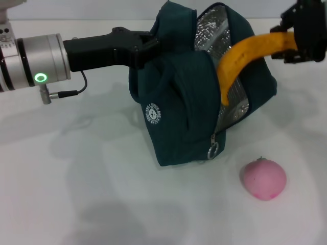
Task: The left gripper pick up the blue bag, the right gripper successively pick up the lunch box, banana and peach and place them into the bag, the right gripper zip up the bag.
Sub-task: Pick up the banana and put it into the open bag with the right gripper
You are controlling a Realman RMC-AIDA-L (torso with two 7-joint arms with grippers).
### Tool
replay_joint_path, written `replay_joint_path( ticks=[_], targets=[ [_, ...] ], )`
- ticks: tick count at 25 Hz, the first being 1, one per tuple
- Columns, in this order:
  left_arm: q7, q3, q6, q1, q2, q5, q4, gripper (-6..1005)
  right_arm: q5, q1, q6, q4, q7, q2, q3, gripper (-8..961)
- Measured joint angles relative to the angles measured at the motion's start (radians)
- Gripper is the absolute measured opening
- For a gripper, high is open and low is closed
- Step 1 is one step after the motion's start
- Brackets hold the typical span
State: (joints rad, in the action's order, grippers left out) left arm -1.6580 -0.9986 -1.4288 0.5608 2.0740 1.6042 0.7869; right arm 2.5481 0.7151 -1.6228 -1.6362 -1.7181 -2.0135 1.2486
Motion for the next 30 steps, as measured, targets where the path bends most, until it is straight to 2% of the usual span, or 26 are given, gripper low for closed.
replay_joint_path(
  ticks=[10, 16, 23, 30],
  targets=[
    [0.002, 0.001, 0.001, -0.004, 0.001, 0.000, 0.000, 34, 0.056, 0.064, 0.090, -0.017, -0.020, -0.003, 0.159, 416],
    [0.001, 0.001, 0.001, -0.004, 0.005, 0.002, 0.000, 33, 0.114, 0.126, 0.104, -0.005, -0.050, -0.007, 0.245, 415],
    [0.001, 0.002, 0.002, -0.007, 0.006, 0.001, -0.003, 33, 0.123, 0.148, 0.130, 0.010, -0.061, -0.010, 0.356, 415],
    [0.001, 0.002, 0.006, -0.003, 0.006, -0.001, -0.014, 33, 0.122, 0.154, 0.179, 0.031, -0.125, -0.014, 0.414, 424]
  ],
)
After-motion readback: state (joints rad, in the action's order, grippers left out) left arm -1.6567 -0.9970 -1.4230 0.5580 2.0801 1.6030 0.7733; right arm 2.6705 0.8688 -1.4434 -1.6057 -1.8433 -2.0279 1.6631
